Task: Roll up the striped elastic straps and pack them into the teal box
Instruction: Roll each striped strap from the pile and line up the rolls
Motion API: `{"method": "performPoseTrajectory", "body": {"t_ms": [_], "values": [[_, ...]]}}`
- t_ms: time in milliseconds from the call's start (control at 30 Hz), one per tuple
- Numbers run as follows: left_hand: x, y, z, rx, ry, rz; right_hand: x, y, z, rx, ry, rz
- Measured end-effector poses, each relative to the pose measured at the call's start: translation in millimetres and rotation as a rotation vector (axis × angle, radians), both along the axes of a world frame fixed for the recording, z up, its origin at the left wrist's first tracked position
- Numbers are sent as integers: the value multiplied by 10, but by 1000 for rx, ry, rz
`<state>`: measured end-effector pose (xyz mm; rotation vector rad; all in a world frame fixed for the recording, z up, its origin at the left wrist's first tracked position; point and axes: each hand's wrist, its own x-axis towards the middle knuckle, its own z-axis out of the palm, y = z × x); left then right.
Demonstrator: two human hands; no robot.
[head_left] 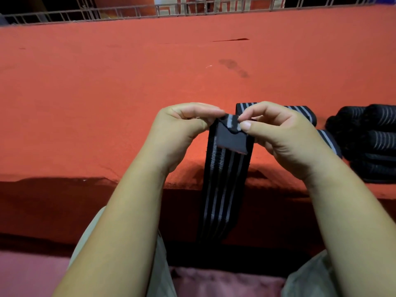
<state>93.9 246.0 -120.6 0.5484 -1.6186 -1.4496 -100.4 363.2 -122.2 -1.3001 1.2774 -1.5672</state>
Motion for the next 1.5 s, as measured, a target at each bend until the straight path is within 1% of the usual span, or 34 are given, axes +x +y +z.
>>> {"method": "performPoseTrajectory", "body": {"t_ms": [133, 200, 233, 333, 367, 433, 500, 533, 633, 667, 767, 833, 900, 1033, 1100, 1167, 1300, 1400, 1500], "values": [[37, 0, 2, 102, 33, -90, -21, -4, -14, -18, -49, 31], [56, -2, 21, 148, 16, -130, -20, -3, -14, -30, -29, 14], [63, -1, 27, 147, -22, -139, -17, -4, -12, -36, -15, 4], [46, 28, -14, 45, -204, -118, -18, -15, -25, -49, 16, -19], [25, 43, -35, 27, -219, -100, -21, -20, -29, -52, 27, -40], [-30, 68, -58, 40, -171, -57, -16, -46, -30, -51, 42, -98], [-77, 81, -58, 66, -103, -23, -15, -65, -33, -27, 36, -103], [-88, 80, -52, 75, -76, -8, -19, -65, -42, 5, 60, -80], [-84, 52, -26, 73, -25, 35, -31, -39, -107, 152, 228, 6], [-82, 38, -24, 69, -20, 46, -29, -34, -135, 178, 243, 18], [-97, 12, -43, 66, 3, 65, -20, -61, -204, 171, 221, -2], [-114, 2, -64, 76, 13, 54, -3, -93, -231, 164, 166, -11], [-114, -20, -92, 80, -21, 32, 1, -109, -255, 157, 146, -34], [-33, -86, -154, 86, -179, -52, -28, -116, -275, 121, 189, -91], [-2, -86, -180, 104, -216, -89, -38, -118, -263, 105, 203, -116], [-15, -85, -203, 112, -194, -79, -22, -125, -255, 94, 204, -123], [-122, -101, -258, 132, -131, 13, 6, -187, -290, 117, 219, -185], [-184, -159, -262, 167, -64, 88, 15, -255, -352, 209, 189, -166], [-202, -278, -259, 259, 20, 173, 53, -298, -435, 268, 226, -120]]}}
